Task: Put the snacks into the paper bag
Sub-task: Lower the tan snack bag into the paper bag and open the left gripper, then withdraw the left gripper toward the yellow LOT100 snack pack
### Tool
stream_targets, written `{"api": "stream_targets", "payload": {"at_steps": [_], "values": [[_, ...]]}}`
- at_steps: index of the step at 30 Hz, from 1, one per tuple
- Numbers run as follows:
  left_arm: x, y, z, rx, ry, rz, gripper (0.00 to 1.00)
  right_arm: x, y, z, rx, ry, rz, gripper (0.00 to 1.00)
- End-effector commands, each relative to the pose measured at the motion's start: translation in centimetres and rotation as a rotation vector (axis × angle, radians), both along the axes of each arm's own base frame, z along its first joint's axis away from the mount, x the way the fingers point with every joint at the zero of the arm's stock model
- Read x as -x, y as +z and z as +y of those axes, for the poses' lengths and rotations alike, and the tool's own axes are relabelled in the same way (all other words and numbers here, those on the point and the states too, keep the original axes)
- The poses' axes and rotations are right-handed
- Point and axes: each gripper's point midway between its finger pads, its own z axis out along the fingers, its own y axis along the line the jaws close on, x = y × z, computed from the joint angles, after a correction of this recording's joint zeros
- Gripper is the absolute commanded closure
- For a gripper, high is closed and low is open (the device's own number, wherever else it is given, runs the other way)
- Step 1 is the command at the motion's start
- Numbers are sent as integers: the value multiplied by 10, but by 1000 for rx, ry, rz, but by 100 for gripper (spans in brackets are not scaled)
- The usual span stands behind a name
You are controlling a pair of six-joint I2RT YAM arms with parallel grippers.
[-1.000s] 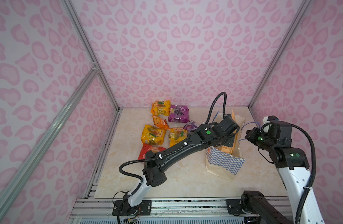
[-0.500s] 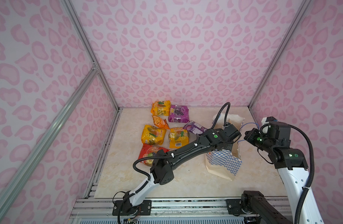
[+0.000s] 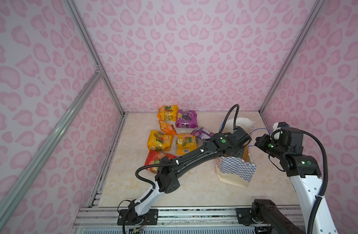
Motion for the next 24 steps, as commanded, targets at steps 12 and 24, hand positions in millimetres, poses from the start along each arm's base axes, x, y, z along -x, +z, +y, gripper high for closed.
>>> {"api": "stream_targets", "payload": {"at_steps": [12,24], "values": [[56,205,74,324,-138,-202,13,-6,-6,-3,16,-5,7,100],[-1,138,99,148,-63,-169,2,-8,-12,0,4,3,10,100]]}}
